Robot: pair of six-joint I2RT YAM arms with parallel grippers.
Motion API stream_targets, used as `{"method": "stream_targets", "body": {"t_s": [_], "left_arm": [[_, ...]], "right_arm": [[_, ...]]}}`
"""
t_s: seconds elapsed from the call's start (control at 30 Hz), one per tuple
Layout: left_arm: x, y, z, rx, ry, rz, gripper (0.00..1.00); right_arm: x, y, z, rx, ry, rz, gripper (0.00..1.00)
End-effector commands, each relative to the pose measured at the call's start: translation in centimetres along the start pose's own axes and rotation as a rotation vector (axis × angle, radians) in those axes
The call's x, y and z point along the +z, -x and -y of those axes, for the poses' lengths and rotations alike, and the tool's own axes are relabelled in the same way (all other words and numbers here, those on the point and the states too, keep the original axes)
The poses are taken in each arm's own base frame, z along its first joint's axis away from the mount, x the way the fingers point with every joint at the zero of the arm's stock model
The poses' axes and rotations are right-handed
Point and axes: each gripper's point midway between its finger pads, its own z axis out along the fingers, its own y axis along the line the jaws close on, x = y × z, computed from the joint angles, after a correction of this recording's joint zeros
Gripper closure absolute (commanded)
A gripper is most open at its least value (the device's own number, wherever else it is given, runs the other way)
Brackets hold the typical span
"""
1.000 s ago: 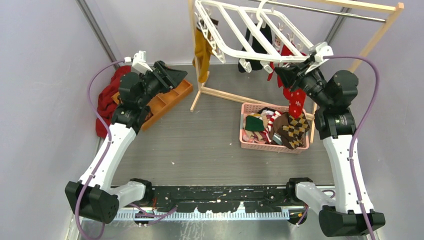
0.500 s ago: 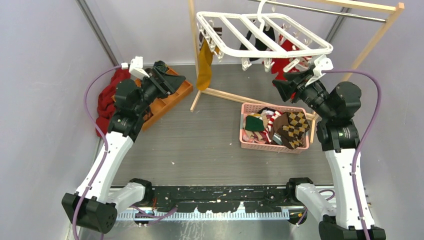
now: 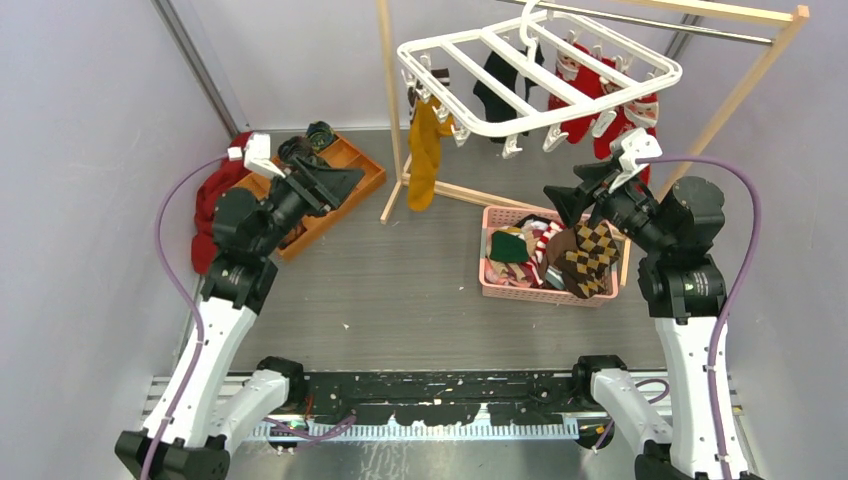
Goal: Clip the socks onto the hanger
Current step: Rotate the hanger at the clothesline.
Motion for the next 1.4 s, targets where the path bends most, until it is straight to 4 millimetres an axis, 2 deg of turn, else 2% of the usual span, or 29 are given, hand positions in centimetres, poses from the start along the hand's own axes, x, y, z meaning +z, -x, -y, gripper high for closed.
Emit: {"method": "stream_targets", "body": {"t_s": [0.0,0.2,0.37,0.5,0.57,0.73,0.83,0.93,1.07,1.13,1.2,1.27,1.3,1.37], "left_arm": [[-2.2,0.1,1.7,-0.017,-0.053,0.027,0.33],[-5.1,-1.3,2.0,-0.033,-0.051,0.011,0.28],[-7.4,-3.5,1.1,-0.083,-0.041,0.001,0.20],[-9.1,-4.9,0.0,-0.128,-0.032,0.026,0.16],[-10.0,-5.4,-0.3,-0.131,-0.036,0.041,0.16],[-10.9,-7.0,-0.9,-0.141,-0.058,0.027,0.18],[-11.0,-7.7,-0.5,-0.138,-0.096,-0.002,0.24],[-10.5,-8.0,1.2,-0.092,-0.198,-0.052,0.31],[-9.5,-7.3,4.4,0.005,-0.378,-0.073,0.37],[-8.7,-8.2,6.0,0.075,-0.451,-0.111,0.39],[-7.2,-10.4,7.3,0.148,-0.493,-0.166,0.40],[-6.5,-13.3,10.1,0.261,-0.580,-0.213,0.41],[-5.6,-15.8,11.1,0.324,-0.607,-0.262,0.41],[-4.3,-19.2,13.2,0.469,-0.655,-0.294,0.38]], "right_arm": [[-1.4,-0.7,-1.2,-0.007,0.027,-0.045,0.31],[-3.5,-4.4,-1.3,0.049,-0.009,-0.155,0.25],[-4.9,-10.8,-0.4,0.154,-0.063,-0.359,0.21],[-6.0,-16.6,1.0,0.207,-0.080,-0.552,0.19],[-6.5,-18.8,1.9,0.228,-0.081,-0.628,0.18],[-7.4,-22.2,4.2,0.218,-0.065,-0.761,0.17],[-7.8,-23.6,5.5,0.194,-0.054,-0.818,0.17],[-8.2,-24.8,6.5,0.159,-0.030,-0.878,0.17],[-7.9,-25.9,7.6,0.143,-0.012,-0.914,0.18],[-7.5,-26.1,8.0,0.152,-0.011,-0.914,0.18],[-7.2,-26.5,8.3,0.169,-0.013,-0.913,0.18],[-6.8,-26.4,8.1,0.191,-0.004,-0.900,0.19],[-6.6,-26.0,7.8,0.206,0.008,-0.884,0.20],[-5.9,-24.6,7.3,0.226,0.012,-0.830,0.20]]}}
